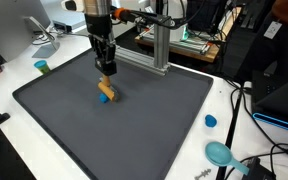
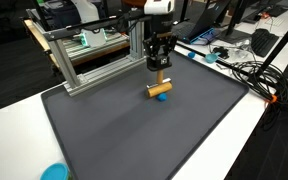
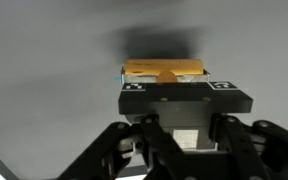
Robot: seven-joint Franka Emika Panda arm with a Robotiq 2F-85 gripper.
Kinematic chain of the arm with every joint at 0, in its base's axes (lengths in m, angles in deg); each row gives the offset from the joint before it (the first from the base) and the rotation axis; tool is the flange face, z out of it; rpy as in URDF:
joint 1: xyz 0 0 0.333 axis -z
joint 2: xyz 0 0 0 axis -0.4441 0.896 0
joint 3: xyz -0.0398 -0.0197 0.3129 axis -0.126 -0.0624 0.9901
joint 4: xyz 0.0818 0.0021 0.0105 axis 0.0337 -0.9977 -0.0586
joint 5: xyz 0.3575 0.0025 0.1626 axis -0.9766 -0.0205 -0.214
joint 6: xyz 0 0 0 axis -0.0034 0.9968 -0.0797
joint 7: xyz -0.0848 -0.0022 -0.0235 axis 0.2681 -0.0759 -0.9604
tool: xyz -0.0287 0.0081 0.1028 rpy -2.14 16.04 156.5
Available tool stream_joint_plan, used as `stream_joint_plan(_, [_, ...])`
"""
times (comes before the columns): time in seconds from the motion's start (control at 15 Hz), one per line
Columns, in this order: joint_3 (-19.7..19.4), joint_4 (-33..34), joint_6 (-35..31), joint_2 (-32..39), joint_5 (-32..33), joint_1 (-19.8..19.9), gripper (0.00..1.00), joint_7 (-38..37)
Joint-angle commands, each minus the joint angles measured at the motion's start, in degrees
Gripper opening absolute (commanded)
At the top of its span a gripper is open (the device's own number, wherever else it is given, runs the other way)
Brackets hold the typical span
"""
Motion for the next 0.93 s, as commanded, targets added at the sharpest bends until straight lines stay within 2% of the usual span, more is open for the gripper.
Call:
stream_joint_plan(0.0, [-1.0,-0.9,1.5,-1.8,0.1,-1.5,0.22,-0.4])
stream_joint_plan(0.27, [-0.6,-2.0,6.6,-5.9,1.9,-3.3,0.22,-1.5])
stream_joint_plan(0.47, [-0.3,-1.3,3.0,-5.9,2.9,-3.9,0.22,-1.5])
stream_joint_plan(0.87, [-2.1,0.4,0.2,-3.9,3.9,-3.2,0.22,-4.6])
